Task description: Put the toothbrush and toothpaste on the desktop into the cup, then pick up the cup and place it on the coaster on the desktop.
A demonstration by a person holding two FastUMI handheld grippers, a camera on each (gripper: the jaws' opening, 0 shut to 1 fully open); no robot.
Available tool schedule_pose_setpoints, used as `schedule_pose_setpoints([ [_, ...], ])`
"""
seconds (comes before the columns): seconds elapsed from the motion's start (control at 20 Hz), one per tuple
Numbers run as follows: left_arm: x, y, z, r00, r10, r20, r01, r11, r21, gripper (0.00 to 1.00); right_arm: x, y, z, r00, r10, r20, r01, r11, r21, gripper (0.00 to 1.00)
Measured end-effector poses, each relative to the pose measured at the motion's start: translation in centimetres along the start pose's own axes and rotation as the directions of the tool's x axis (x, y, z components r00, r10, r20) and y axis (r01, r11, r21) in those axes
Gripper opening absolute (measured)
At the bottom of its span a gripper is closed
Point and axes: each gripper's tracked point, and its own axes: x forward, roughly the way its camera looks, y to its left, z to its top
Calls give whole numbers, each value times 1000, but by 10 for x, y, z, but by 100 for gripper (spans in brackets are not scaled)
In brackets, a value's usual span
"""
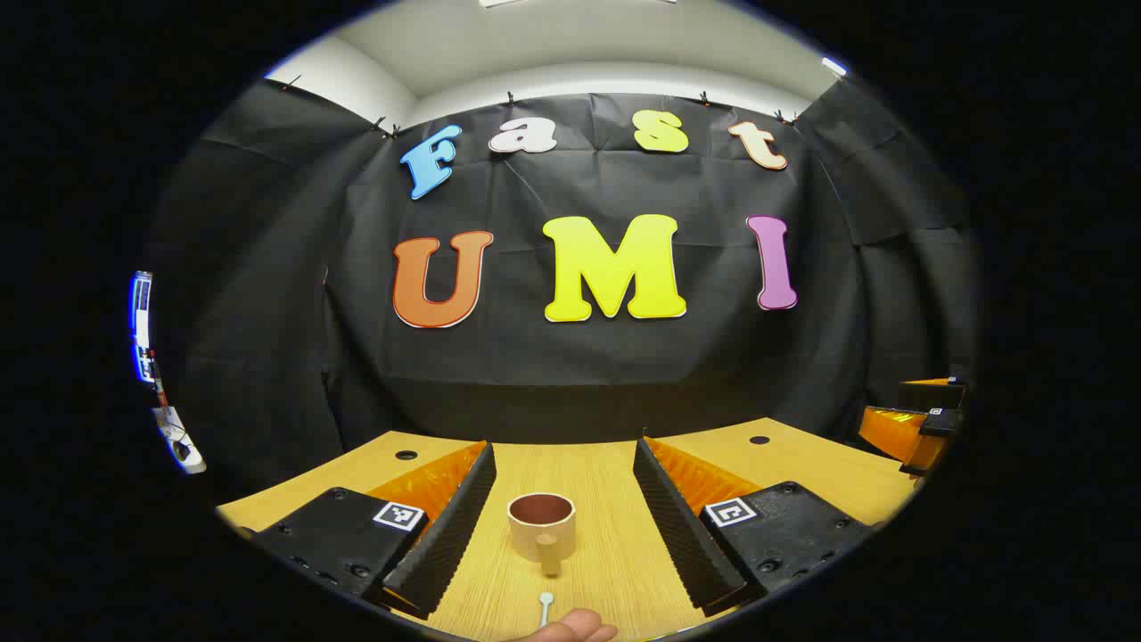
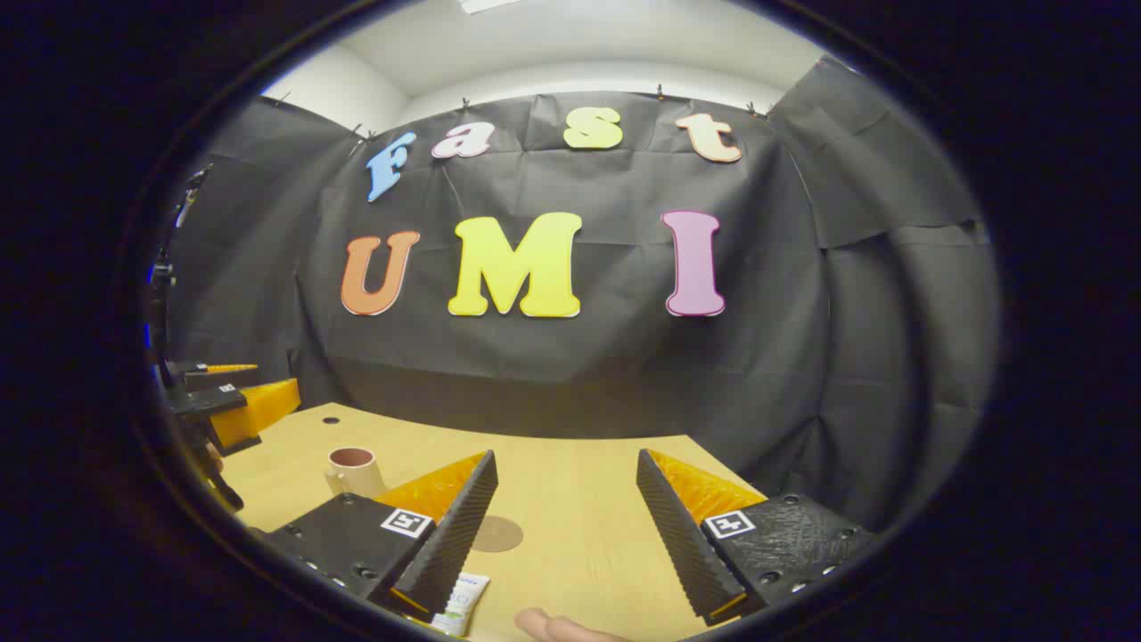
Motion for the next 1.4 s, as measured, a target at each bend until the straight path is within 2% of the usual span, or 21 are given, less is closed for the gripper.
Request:
schedule_pose_setpoints([
  [0.1,-8,-5,-4,999,-24,-29,24,1000,-15,98,-8,5,-7,999,-3,-36,3,1000,16,95],
  [0.15,-13,0,-2,1000,-18,-20,17,1000,-25,98,-14,9,-10,999,5,-45,-4,999,32,97],
  [0.25,-19,1,-3,1000,-11,-26,10,999,-36,98,-26,15,-9,999,11,-35,-9,999,45,95],
  [0.45,-23,-1,-5,999,-29,-38,28,999,-22,99,-38,20,-5,1000,-25,14,25,999,-28,93],
  [0.55,-22,7,-7,999,-7,-42,7,1000,-13,99,-35,30,-3,1000,-14,23,14,999,-30,97],
  [0.7,-21,4,-12,998,-15,-58,13,1000,-26,98,-29,46,-5,1000,14,17,-14,1000,-28,95],
  [1.0,-15,14,-32,991,23,-130,-27,999,-32,99,-26,42,-23,1000,15,-19,-14,1000,11,97],
  [1.2,-21,25,-33,991,55,-119,-59,998,-30,99,-28,37,-26,999,24,-25,-25,999,-26,95],
  [1.25,-23,29,-39,990,59,-129,-63,998,-31,99,-29,37,-30,999,27,-21,-28,999,-34,97],
  [1.4,-30,35,-64,982,45,-183,-55,997,-54,99,-29,40,-39,999,29,-29,-30,999,-44,95],
])
